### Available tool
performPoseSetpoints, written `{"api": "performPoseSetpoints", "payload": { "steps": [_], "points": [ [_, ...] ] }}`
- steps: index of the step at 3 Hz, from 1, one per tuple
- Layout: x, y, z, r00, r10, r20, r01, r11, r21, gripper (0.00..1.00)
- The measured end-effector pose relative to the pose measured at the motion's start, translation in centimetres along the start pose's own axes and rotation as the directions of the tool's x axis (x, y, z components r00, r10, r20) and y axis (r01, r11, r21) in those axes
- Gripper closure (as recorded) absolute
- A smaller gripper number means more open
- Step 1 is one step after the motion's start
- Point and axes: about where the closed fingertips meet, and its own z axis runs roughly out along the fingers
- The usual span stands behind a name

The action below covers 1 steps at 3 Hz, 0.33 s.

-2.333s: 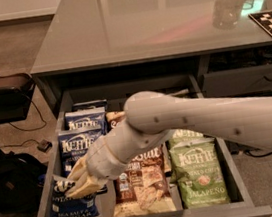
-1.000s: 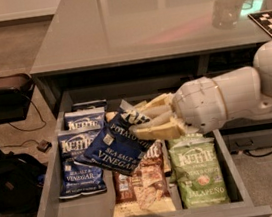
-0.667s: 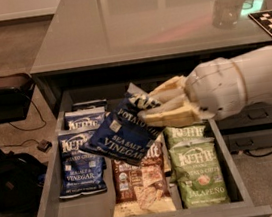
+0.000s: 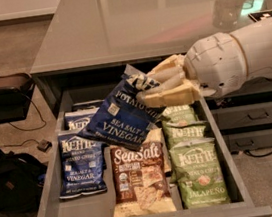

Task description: Pick blue chip bag from top drawer and place on counter

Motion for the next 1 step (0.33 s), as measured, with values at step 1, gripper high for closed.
{"api": "performPoseSetpoints", "payload": {
  "steps": [1],
  "points": [
    [-0.22, -0.08, 0.05, 1.000, -0.005, 0.001, 0.005, 1.0000, -0.001, 1.00]
  ]
}}
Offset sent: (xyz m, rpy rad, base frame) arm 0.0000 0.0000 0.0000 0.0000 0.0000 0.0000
